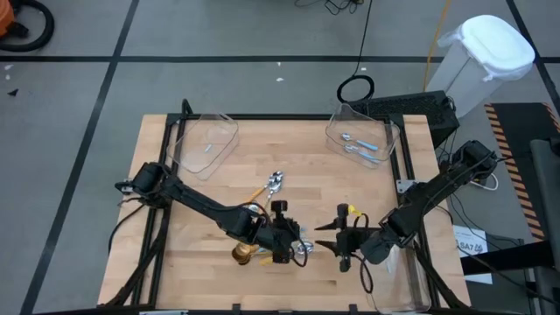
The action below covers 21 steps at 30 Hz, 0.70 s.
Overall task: Sort silverware by color (type)
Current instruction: Put the blue spoon into the top right transparent bin
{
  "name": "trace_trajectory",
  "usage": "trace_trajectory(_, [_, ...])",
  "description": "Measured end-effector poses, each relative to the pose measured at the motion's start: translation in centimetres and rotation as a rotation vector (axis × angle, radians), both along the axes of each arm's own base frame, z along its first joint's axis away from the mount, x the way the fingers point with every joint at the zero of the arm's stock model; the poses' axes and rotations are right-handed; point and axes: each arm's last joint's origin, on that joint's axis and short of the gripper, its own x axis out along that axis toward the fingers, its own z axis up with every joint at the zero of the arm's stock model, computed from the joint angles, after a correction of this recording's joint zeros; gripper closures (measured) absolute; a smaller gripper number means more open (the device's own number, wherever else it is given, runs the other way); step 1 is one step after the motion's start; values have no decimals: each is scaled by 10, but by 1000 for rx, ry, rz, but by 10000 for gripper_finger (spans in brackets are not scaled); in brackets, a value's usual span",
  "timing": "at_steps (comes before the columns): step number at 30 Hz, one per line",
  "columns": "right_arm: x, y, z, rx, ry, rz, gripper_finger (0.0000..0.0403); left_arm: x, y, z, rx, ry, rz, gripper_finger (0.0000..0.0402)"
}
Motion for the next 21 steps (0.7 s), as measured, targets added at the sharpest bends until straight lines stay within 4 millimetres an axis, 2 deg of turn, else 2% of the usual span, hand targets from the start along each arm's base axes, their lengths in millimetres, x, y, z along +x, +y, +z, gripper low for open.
trace_trajectory(10, [9, -16, -1, 137, -2, -139, 243, -4, -15, 7, 127, -136, 124, 362])
trace_trajectory(15, [7, -16, -4, 162, 31, -134, 243, -2, -22, 12, 149, -195, 92, 362])
trace_trajectory(21, [8, -16, -4, 195, 25, -146, 243, 0, -22, 11, 153, -202, 90, 362])
